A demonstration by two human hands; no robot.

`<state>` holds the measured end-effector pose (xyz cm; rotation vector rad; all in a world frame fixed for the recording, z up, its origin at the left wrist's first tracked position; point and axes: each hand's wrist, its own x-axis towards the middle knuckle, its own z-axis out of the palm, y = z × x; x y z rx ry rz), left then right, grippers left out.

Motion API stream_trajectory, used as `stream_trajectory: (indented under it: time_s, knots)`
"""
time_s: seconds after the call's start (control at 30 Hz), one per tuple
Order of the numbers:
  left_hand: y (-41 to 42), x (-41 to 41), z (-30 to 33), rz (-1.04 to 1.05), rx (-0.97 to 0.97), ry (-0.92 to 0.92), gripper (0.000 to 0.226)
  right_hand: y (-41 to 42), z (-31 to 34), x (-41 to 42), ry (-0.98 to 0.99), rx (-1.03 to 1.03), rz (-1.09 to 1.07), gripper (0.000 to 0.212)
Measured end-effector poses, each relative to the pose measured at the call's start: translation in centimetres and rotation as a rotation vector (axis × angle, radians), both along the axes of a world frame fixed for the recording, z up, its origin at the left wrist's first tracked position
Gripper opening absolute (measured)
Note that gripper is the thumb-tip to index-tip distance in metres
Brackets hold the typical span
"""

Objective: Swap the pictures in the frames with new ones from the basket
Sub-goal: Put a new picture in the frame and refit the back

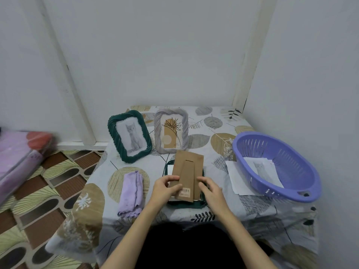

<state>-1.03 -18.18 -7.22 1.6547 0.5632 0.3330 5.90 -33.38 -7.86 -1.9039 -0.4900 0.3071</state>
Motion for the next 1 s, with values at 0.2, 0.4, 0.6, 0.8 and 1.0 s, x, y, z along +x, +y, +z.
stream_trajectory:
  time_s: [0.2,0.4,0.6,0.8,1.0]
  knots:
    - [1.0,0.0,-0.6,0.113,-0.166,-0.049,0.029,-0.4,0.5,0.7,0.050,0.150,-0.109,0.032]
    - [2.7,-0.4,-0.1,0.260,-0.539,-0.180,0.029,0.1,-1.0,1.3,-0.283,-0.526,0.119,0.033]
    - [5.4,-2.2,-0.4,0.322,-0.100,-0.042,0.026,0.5,-0.5,1.2,-0.442,-0.616,-0.192,0.035]
    - [6.7,-4.1,-0.6,0.288,0.260,0.102,0.042,0.1,0.1,1.9,-0.365,-0.694,-0.182,0.040]
    - [6.4,-3.6,-0.7,0.181,0.585,0.398,0.040,-2.0,0.0,2.7,-0.340,-0.670,-0.216,0.041]
